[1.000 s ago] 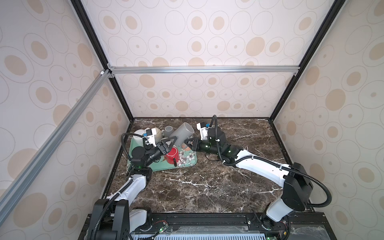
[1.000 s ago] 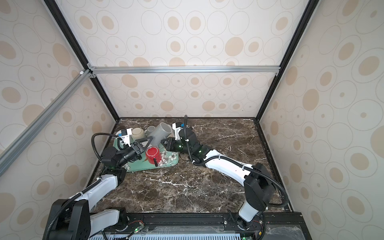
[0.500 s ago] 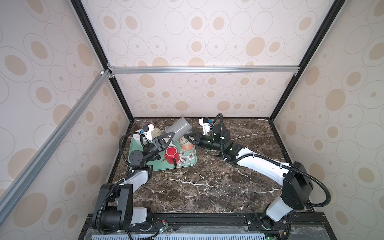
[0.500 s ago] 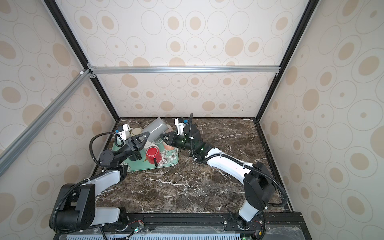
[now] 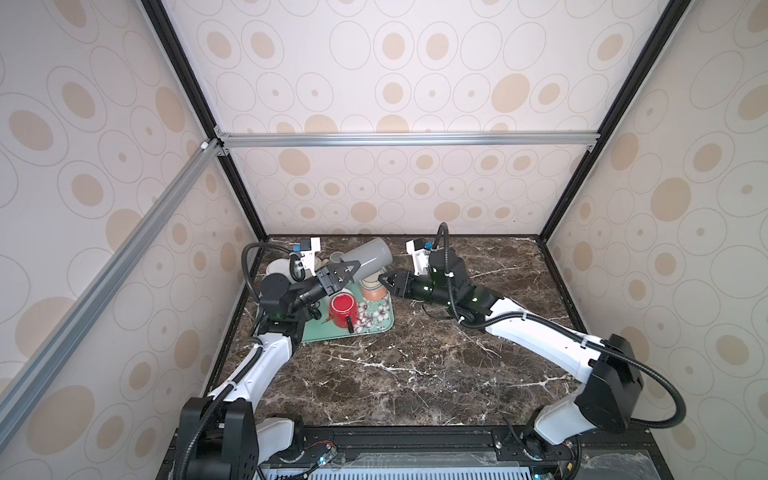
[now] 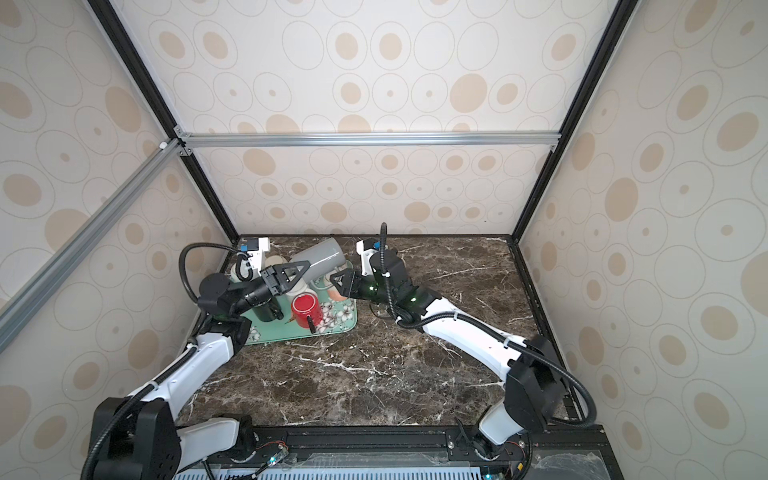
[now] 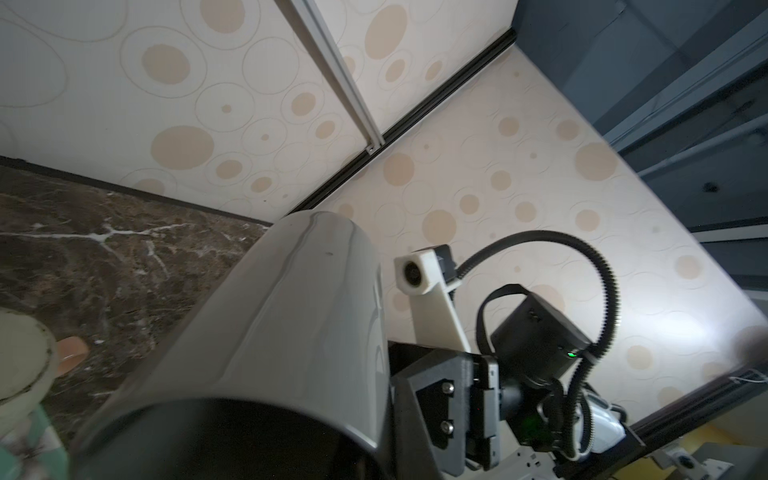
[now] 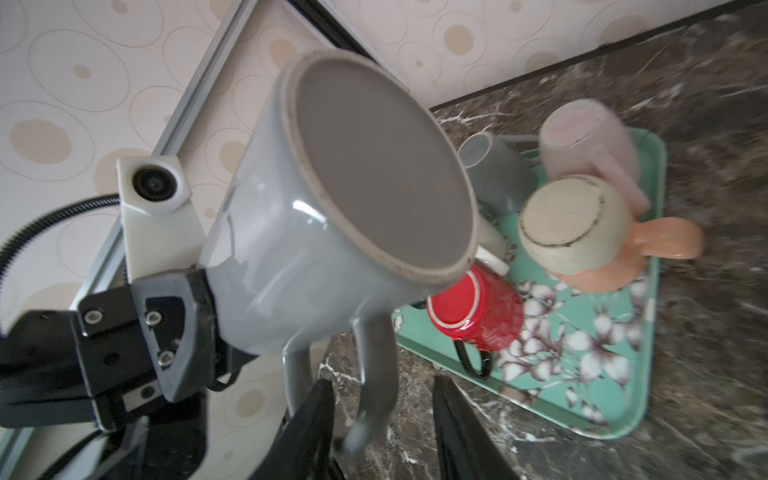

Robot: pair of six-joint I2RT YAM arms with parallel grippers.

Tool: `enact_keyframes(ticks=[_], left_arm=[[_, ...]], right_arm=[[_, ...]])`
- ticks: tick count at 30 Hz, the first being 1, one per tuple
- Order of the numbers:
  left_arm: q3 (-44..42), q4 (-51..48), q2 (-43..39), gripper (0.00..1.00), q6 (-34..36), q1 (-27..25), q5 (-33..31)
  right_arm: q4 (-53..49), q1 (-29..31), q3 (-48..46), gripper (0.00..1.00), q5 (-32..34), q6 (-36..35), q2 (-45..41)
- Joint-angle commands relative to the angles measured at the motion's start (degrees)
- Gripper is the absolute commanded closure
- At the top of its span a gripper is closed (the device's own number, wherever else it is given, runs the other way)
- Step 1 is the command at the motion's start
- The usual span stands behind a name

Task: Turn the mug right side up

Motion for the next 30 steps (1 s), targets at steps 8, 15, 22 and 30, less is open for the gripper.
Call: enact_keyframes(ticks=[8, 15, 22, 30], left_arm=[[21.75, -38.69, 4.85, 1.00, 32.08, -5.54, -11.93], [29.64, -43.80, 12.25, 1.00, 35.78, -11.97, -18.51], [40.11, -52.56, 22.31, 1.00, 40.27, -18.57, -23.46], [64.73, -71.77, 41.58, 1.00, 50.79, -24.83, -29.75]], right_arm=[[-19.37, -2.57, -8.80, 0.54, 14.53, -9.18, -12.06], [-24.99, -6.47, -12.08, 0.53, 13.14, -11.15, -16.21], [-25.50, -12.61, -16.26, 0.52, 10.76, -12.22, -19.46], [-28.23, -20.16, -18.14, 0.52, 9.78, -12.91, -19.52]])
